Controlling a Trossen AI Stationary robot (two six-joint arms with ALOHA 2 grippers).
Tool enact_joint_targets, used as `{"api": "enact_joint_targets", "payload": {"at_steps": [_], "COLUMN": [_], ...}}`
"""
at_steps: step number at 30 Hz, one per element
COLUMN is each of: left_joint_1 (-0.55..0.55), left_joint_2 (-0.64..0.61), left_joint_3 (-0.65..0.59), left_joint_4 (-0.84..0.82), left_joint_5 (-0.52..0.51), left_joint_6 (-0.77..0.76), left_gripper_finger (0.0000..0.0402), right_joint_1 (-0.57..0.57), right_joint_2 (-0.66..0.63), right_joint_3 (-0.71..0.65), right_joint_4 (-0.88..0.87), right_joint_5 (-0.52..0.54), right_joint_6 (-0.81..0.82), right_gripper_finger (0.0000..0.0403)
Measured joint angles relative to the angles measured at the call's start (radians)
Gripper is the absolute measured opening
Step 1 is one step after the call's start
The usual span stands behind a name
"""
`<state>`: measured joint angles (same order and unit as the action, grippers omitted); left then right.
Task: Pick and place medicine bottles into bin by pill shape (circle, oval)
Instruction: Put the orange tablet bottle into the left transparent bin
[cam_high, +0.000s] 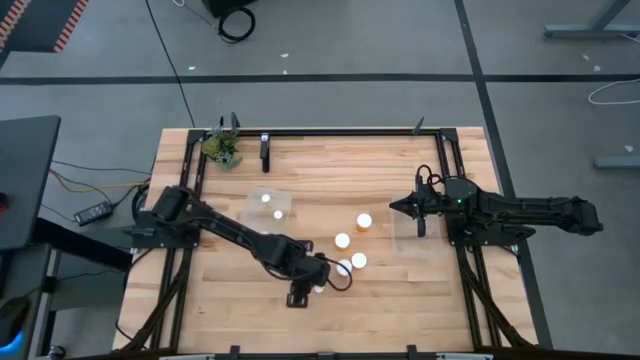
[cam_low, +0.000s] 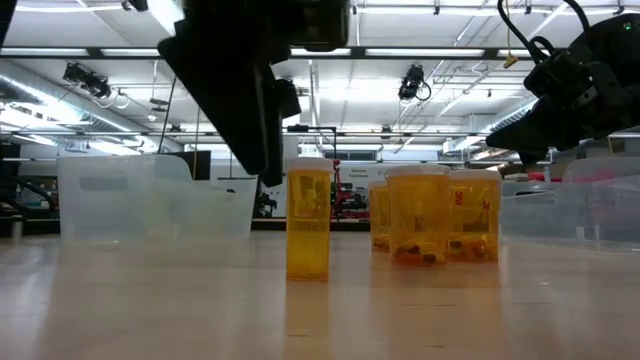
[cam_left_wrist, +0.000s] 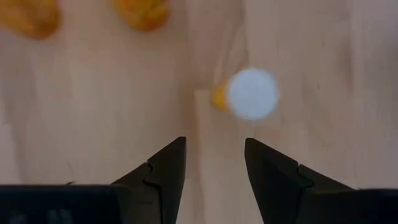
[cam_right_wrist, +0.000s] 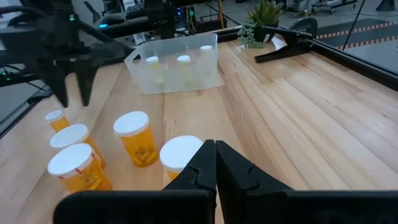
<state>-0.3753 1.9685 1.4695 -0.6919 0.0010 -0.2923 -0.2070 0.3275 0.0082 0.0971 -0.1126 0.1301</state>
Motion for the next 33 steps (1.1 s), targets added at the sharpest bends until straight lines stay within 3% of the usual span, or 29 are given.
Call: {"api": "enact_joint_targets", "payload": {"at_steps": [8, 17, 33], "left_joint_1": [-0.023, -0.026, -0.039], "left_joint_2": [0.096, 0.128, 0.128], "left_joint_3": [0.116, 0.144, 0.144], "left_joint_4": [-0.077, -0.063, 0.004], "left_joint_5": [0.019, -0.037, -0.094], "left_joint_6": [0.045, 0.062, 0.208], "left_gripper_finger": [0.0191, 0.0234, 0.0175], "right_joint_1": [0.000, 0.000, 0.000], "right_joint_2": [0.000, 0.000, 0.000], "right_joint_3": [0.000, 0.000, 0.000], "right_joint_4": [0.001, 0.002, 0.002], "right_joint_5": [0.000, 0.000, 0.000], "right_joint_6": [0.000, 0.000, 0.000], "right_gripper_finger": [0.0010, 0.0010, 0.0010]}}
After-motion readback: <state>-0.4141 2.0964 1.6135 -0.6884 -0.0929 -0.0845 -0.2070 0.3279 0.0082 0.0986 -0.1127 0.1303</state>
